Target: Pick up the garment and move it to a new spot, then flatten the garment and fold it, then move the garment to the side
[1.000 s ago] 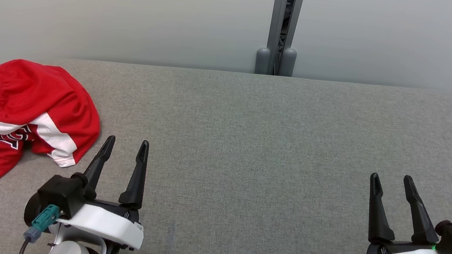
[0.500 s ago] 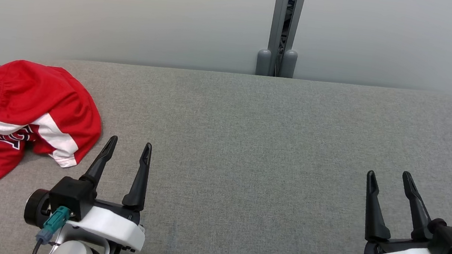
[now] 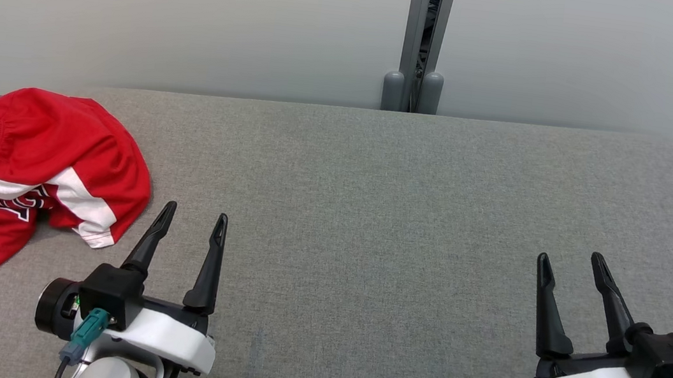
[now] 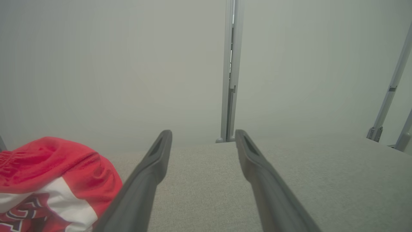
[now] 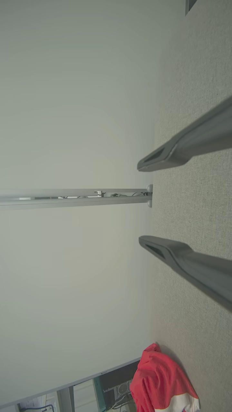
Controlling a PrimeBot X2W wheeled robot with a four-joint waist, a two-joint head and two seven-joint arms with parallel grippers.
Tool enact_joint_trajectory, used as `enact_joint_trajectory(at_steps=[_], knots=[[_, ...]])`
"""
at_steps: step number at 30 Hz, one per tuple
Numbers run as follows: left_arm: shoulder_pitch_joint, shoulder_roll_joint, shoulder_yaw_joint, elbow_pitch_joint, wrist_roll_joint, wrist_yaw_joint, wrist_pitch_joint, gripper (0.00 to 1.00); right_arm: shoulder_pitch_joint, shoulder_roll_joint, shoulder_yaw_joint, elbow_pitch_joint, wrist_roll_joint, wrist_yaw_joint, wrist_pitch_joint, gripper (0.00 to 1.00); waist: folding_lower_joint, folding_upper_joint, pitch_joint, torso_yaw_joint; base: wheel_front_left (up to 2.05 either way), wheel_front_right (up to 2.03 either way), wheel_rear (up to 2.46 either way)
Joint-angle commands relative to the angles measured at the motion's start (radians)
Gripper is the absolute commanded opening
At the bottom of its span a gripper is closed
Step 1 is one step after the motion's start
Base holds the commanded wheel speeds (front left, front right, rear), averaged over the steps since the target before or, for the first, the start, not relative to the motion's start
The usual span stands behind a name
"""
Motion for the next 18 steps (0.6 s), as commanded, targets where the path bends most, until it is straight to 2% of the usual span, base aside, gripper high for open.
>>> enact_joint_trajectory(at_steps=[1, 13, 18], knots=[[-0.014, 0.005, 0.003, 0.002, 0.006, 0.003, -0.001, 1.00, -0.004, -0.003, -0.001, 0.003, -0.002, 0.005, -0.010, 1.00, 0.0000, 0.0000, 0.000, 0.001, 0.00, 0.00, 0.00], [-0.023, 0.005, 0.005, 0.011, 0.008, 0.003, -0.001, 1.00, -0.004, -0.002, 0.000, 0.008, 0.006, 0.005, -0.010, 1.00, 0.0000, 0.0000, 0.003, 0.013, 0.00, 0.00, 0.00], [-0.022, 0.005, 0.020, -0.004, 0.012, 0.028, -0.001, 1.00, 0.004, -0.002, 0.007, 0.004, 0.009, 0.005, -0.010, 1.00, 0.0000, 0.0000, 0.010, 0.049, 0.00, 0.00, 0.00]])
